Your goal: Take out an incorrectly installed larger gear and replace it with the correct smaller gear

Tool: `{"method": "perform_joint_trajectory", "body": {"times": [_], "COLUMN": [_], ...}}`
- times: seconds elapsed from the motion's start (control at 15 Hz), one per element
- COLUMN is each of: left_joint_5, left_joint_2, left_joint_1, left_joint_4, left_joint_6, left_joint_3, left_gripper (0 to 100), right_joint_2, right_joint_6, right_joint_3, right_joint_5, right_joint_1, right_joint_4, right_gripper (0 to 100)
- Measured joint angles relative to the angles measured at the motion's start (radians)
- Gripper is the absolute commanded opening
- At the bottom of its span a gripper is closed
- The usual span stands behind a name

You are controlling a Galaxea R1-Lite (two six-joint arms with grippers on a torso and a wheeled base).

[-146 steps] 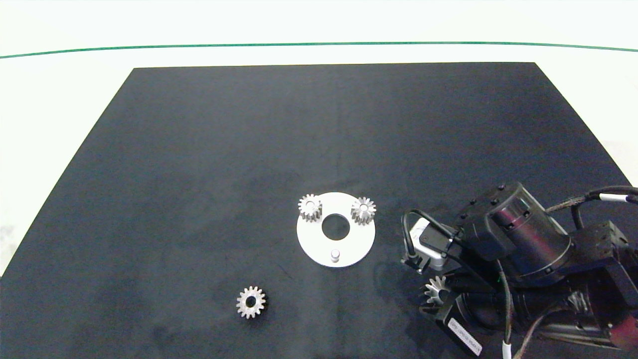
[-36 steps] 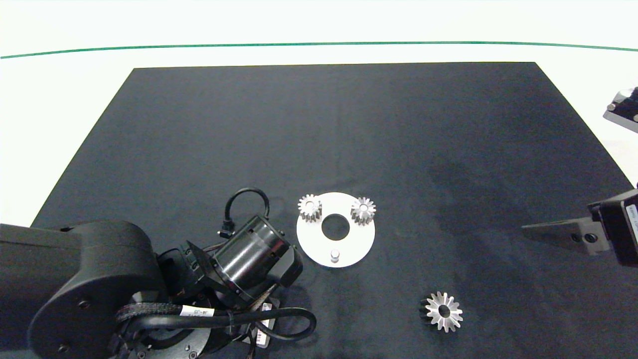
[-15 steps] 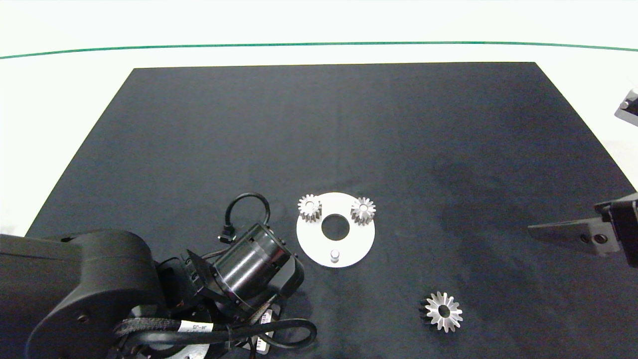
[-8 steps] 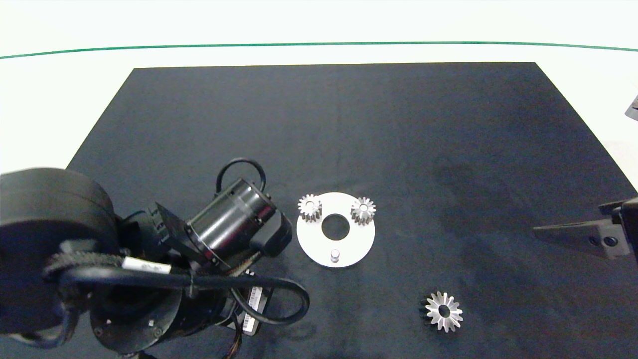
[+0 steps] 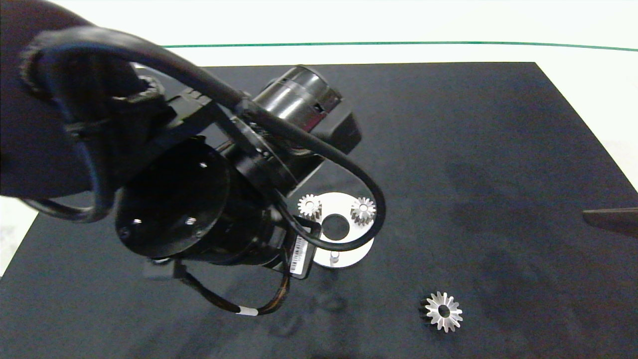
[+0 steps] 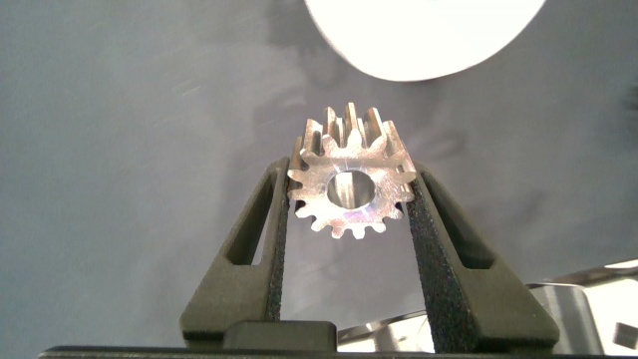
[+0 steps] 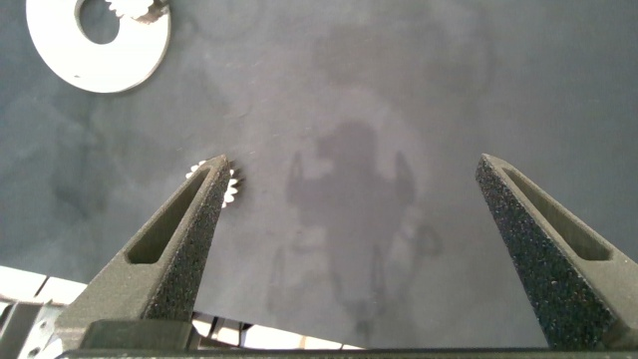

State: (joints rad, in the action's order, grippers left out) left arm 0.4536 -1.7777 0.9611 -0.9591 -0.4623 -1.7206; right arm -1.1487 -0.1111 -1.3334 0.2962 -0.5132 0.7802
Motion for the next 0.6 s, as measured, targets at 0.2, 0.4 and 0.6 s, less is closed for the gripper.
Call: {"method": "perform_joint_trajectory", "body": {"times": [0.2,0.4,0.6], "left_joint_5": [0.002,0.003,0.002], "left_joint_2": [-0.078,-0.134,-0.177], "left_joint_1": [0.028,0.051,0.064], "left_joint_4": [-0.010,-0.010,-0.010], "left_joint_6": [-0.004,-0.006,-0.001], "left_joint_3": [-0.071,-0.106,-0.161], "left_gripper": [0,0,0], "right_joint_2": [0.020,0.050,0.072], "right_joint_6": [0.032,0.051,0.085], "right_joint_3": [-0.003,-0.008,-0.019], "right_joint_5": [-0.001,0.000,-0.005], "right_joint_1": [0.039,0.056,0.119], "right_joint_4": [0.008,0.037,0.039], "right_gripper": [100,100,100]}}
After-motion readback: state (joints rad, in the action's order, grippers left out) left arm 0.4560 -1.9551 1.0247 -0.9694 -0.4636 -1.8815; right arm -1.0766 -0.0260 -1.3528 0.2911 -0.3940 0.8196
